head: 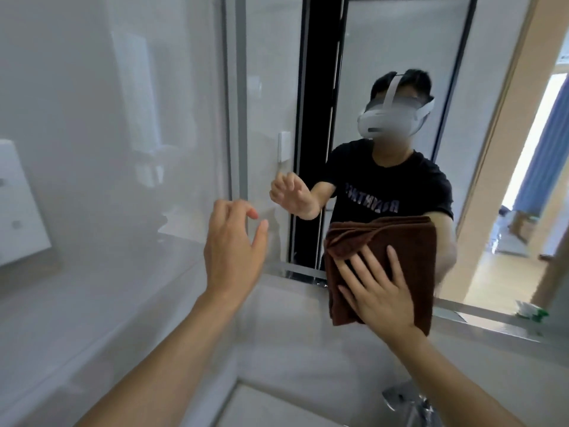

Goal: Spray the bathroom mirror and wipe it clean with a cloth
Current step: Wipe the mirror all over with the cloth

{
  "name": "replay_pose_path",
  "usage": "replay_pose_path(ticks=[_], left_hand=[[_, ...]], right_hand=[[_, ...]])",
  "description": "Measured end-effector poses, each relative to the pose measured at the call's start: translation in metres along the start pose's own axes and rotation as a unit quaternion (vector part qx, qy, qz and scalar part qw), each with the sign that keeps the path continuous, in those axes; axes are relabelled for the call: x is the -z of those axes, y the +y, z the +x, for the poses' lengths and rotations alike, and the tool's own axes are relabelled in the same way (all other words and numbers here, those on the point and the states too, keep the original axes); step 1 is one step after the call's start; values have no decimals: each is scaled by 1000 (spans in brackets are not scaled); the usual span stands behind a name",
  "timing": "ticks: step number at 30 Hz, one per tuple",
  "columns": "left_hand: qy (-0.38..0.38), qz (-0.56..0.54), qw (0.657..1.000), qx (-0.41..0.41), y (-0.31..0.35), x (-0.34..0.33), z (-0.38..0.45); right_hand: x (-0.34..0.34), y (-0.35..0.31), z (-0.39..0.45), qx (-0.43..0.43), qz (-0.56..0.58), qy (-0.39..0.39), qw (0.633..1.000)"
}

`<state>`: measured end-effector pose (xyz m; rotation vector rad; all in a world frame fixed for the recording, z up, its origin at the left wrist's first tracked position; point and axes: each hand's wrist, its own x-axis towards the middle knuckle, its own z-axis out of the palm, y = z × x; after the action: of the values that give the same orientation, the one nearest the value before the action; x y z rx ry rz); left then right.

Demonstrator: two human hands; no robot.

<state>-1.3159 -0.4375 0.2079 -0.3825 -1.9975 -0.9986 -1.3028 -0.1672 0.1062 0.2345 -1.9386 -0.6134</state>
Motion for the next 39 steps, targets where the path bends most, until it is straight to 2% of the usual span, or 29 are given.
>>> replay_pose_path(ticks=[4, 10, 16, 21, 24, 33, 39], left_hand=[[26, -31, 999, -2, -12, 19, 8], [77, -49, 996, 21, -23, 38, 23], [73, -39, 997, 3, -23, 32, 40], [55, -52, 997, -12, -12, 21, 42], [48, -68, 996, -16, 5, 11, 34], [-10, -168, 984, -53, 113, -38, -6], [-51, -231, 966, -108, 179, -61, -38]], right_hand=[[-17, -60, 43, 45, 31, 4, 998], [-36, -137, 105, 54, 68, 0, 996], [-42, -159, 123, 31, 102, -8, 994], [-29, -123, 114, 96, 78, -41, 991], [-15, -84, 94, 105, 73, -54, 990], [35, 61, -13, 35, 15, -85, 996], [54, 123, -48, -31, -17, -66, 997]])
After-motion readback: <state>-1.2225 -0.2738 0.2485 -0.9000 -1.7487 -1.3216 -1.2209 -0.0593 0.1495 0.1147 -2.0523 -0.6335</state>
